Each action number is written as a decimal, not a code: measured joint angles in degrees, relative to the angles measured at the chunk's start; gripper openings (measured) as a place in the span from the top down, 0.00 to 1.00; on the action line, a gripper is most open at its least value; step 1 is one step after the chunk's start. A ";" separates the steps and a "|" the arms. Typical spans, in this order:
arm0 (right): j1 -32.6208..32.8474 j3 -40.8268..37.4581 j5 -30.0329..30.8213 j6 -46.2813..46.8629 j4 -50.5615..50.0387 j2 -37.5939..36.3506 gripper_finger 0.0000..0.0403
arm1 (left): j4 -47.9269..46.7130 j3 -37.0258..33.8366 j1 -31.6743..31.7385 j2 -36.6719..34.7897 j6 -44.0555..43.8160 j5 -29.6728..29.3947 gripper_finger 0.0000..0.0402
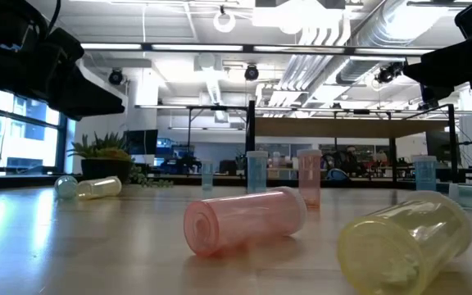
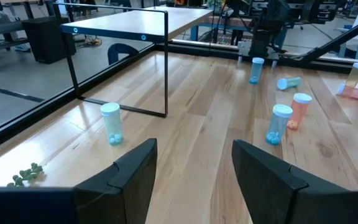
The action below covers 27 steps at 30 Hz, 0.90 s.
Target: Pick and place medicine bottles onto shelf by color
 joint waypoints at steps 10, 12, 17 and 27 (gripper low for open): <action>0.00 0.00 -0.01 0.00 0.01 0.00 0.64 | -0.02 -0.01 -0.02 0.00 0.00 0.00 0.50; 0.00 -0.01 -0.02 0.00 0.00 0.00 0.64 | -0.02 0.00 -0.01 -0.01 0.03 0.00 0.50; 0.00 -0.02 0.00 0.00 0.00 0.02 0.64 | -0.02 0.00 0.00 -0.01 6.01 0.00 0.50; -0.02 0.00 -0.02 0.00 0.00 0.02 0.64 | -0.02 -0.01 -0.02 -0.01 7.52 0.00 0.50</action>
